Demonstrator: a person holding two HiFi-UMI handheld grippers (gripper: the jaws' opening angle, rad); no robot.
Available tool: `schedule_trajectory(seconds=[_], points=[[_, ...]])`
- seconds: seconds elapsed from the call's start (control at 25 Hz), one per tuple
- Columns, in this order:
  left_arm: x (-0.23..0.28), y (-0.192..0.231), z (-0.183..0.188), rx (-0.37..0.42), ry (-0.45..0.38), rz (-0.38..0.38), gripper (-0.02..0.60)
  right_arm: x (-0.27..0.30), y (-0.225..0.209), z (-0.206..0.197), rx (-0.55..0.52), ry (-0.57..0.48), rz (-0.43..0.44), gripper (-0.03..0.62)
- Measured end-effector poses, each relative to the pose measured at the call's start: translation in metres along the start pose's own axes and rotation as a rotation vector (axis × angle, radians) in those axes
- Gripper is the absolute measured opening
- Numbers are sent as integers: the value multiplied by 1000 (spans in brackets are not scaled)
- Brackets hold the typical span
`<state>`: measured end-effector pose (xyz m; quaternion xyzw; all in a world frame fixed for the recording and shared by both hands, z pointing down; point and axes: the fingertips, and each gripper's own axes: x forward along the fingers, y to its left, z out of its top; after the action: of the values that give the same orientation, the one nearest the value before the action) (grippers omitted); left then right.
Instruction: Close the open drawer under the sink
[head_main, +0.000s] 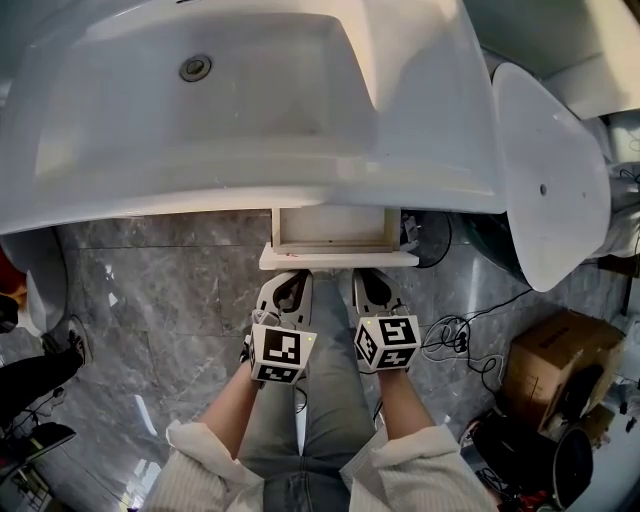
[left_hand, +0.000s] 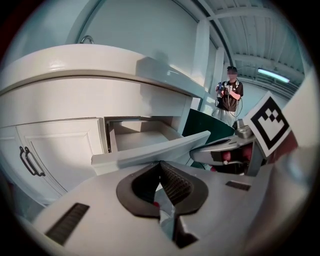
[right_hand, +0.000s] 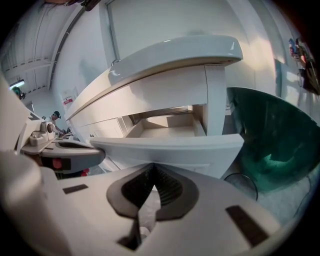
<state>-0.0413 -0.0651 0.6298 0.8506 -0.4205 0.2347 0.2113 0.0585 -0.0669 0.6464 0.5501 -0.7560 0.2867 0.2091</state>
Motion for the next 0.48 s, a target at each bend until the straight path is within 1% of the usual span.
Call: schedule_trajectory(seconds=[0.24, 0.48], points=[[1, 0, -2, 7, 14, -10, 15, 0, 0, 2, 18, -18, -33, 9], [2, -2, 2, 10, 24, -22, 15, -3, -1, 6, 3, -31, -44, 9]])
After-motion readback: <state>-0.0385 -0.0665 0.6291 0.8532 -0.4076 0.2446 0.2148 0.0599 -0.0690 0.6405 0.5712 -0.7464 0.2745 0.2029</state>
